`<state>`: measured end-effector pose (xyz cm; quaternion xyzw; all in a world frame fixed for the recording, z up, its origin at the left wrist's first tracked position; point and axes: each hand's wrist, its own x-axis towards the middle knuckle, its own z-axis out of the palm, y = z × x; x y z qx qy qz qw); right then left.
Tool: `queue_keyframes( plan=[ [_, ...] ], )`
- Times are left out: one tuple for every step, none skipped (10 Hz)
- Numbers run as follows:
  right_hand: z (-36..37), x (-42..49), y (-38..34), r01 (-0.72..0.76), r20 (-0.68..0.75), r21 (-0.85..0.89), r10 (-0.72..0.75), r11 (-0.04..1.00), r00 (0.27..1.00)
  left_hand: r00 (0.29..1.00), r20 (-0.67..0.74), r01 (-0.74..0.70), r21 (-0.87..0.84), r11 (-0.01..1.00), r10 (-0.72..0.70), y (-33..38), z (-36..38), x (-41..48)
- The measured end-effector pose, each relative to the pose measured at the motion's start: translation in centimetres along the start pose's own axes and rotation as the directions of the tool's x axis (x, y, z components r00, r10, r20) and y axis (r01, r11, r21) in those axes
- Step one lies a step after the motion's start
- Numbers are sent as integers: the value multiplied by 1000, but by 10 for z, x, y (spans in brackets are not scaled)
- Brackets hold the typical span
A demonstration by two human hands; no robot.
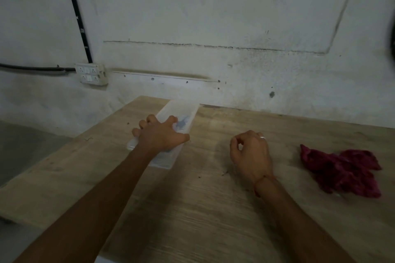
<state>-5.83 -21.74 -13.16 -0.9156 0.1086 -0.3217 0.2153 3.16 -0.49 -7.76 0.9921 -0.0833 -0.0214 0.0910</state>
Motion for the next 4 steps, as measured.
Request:
queue_keyframes(
  plan=[
    [7,14,-1,107,138,-18,-103,994,985,1000,-25,4,39,999,-3,0,7,0],
    [11,44,1,241,280,-61,-215,969,936,1000,-13,16,88,996,-15,3,10,5],
    [16,82,15,277,299,-51,-250,959,921,998,56,14,108,994,-20,2,8,25],
    [17,103,33,251,359,-107,-198,962,912,987,157,-63,168,984,37,10,-3,43]
  ],
)
